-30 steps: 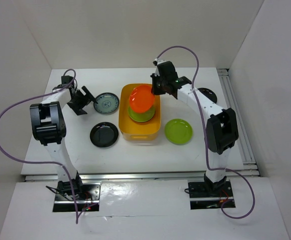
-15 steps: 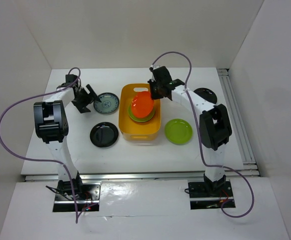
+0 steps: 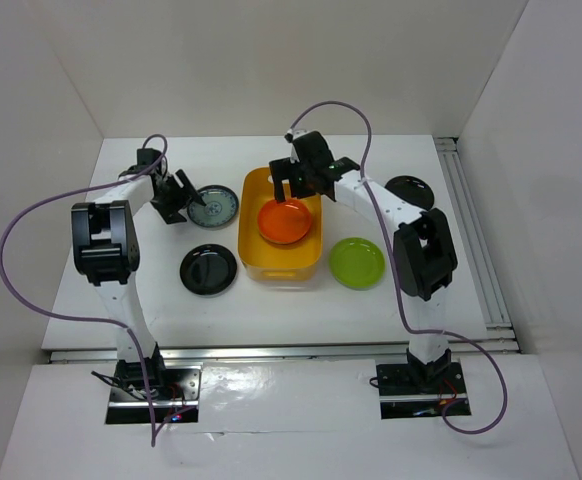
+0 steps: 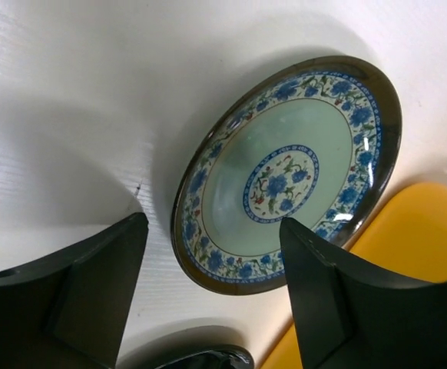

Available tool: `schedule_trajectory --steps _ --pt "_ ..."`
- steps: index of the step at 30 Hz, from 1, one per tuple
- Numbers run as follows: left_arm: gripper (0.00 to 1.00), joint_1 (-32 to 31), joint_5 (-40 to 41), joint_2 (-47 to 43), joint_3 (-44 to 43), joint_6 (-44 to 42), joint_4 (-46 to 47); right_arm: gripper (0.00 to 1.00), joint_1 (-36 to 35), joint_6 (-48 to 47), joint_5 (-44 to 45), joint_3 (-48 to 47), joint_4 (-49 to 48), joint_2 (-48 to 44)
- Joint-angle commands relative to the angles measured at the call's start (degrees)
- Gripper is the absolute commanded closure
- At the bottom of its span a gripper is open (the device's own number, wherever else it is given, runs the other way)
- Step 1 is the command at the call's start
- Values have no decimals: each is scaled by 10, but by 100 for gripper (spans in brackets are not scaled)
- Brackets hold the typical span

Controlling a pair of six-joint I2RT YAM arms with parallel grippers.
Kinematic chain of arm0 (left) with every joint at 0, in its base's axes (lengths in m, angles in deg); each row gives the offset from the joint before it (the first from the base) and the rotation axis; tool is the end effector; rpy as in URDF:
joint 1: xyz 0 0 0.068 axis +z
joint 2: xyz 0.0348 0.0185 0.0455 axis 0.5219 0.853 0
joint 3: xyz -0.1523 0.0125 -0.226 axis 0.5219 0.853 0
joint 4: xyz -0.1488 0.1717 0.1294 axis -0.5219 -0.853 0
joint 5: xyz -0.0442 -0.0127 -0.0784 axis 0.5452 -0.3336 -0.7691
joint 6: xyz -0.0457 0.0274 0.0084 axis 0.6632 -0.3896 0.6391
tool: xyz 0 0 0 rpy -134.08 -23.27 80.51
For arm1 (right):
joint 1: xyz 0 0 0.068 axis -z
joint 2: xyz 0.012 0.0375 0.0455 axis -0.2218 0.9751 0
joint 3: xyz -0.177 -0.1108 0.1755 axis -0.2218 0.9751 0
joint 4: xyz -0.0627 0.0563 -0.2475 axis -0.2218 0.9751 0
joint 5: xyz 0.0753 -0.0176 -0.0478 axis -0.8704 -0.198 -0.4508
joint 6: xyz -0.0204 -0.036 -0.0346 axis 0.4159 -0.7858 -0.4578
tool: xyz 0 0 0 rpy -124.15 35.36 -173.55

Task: Place the plates into the plastic bin on the countertop

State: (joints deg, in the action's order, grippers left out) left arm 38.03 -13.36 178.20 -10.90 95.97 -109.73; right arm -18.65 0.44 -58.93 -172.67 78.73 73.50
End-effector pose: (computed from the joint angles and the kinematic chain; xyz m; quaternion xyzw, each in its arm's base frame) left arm 0.4456 0.0426 0.1737 -0.3254 0.8956 -0.1885 0.2377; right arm 0.3966 0.2426 0.2694 -0.1653 0.9012 0.1421 0.3745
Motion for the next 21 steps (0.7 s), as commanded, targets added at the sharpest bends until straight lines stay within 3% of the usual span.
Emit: schedule_trajectory --steps 1,3,7,8,11,12,15,21 --pt "19 -1 9 15 10 -12 21 0 -16 -3 -20 -38 -2 -57" --pt "20 -1 14 10 15 -12 28 0 -22 2 -20 -45 -2 -72" --pt "34 -1 19 10 27 -12 36 0 -22 7 -27 -64 11 -110" --pt "57 -6 25 10 27 -12 36 0 -22 7 -21 -73 11 -115" --pt "73 -6 32 10 27 -12 36 0 -22 7 -16 -81 18 -131" --pt "88 -6 32 10 27 -12 36 0 -22 7 -16 -88 24 -138" --pt "99 -6 39 15 21 -12 25 0 -17 7 -11 -93 34 -152" --pt "100 -6 76 -49 10 16 14 0 17 13 8 -44 35 -211"
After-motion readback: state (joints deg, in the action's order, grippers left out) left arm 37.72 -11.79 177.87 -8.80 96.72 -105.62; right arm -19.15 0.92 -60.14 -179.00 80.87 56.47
